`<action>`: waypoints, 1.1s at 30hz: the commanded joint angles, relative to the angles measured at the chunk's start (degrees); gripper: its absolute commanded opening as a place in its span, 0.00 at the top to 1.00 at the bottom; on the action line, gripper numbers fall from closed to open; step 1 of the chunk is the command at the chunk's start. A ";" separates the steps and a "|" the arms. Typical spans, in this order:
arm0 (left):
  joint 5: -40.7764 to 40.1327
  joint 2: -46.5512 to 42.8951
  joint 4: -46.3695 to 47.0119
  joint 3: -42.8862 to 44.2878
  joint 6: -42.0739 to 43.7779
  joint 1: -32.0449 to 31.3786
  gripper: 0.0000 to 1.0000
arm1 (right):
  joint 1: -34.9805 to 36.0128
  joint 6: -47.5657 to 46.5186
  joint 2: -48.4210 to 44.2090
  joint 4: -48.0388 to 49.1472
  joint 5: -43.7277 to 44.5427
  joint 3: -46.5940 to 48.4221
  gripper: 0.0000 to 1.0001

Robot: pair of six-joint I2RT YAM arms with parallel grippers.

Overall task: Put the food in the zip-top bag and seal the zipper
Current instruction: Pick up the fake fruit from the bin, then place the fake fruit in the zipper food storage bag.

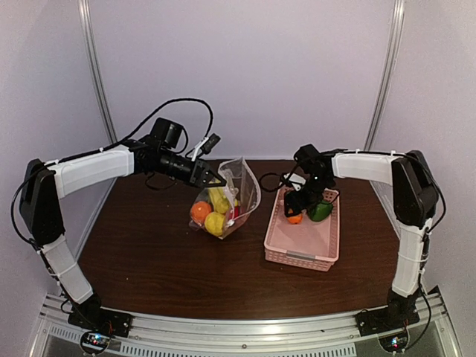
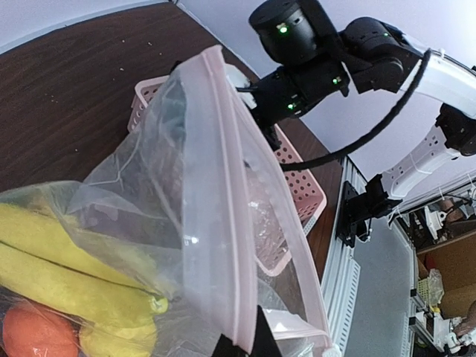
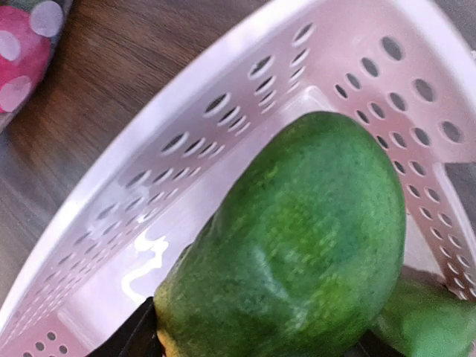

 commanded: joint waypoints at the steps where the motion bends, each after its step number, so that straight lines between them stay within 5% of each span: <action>1: -2.24 0.93 -3.38 4.97 1.72 0.09 1.00 | -1.33 -2.03 -9.87 1.31 -0.47 -2.20 0.52; 10: -7.16 1.36 -6.56 7.74 -1.88 -0.60 1.00 | -1.39 -8.74 -23.80 0.65 -16.06 -2.91 0.56; 16: -9.13 1.25 -0.24 5.30 -7.50 -3.67 1.00 | -0.21 -8.85 -29.36 4.59 -26.73 -0.41 0.54; 33: -7.32 0.87 9.25 7.36 -16.23 -5.85 1.00 | 7.81 -1.01 -25.05 19.76 -25.29 -2.92 0.54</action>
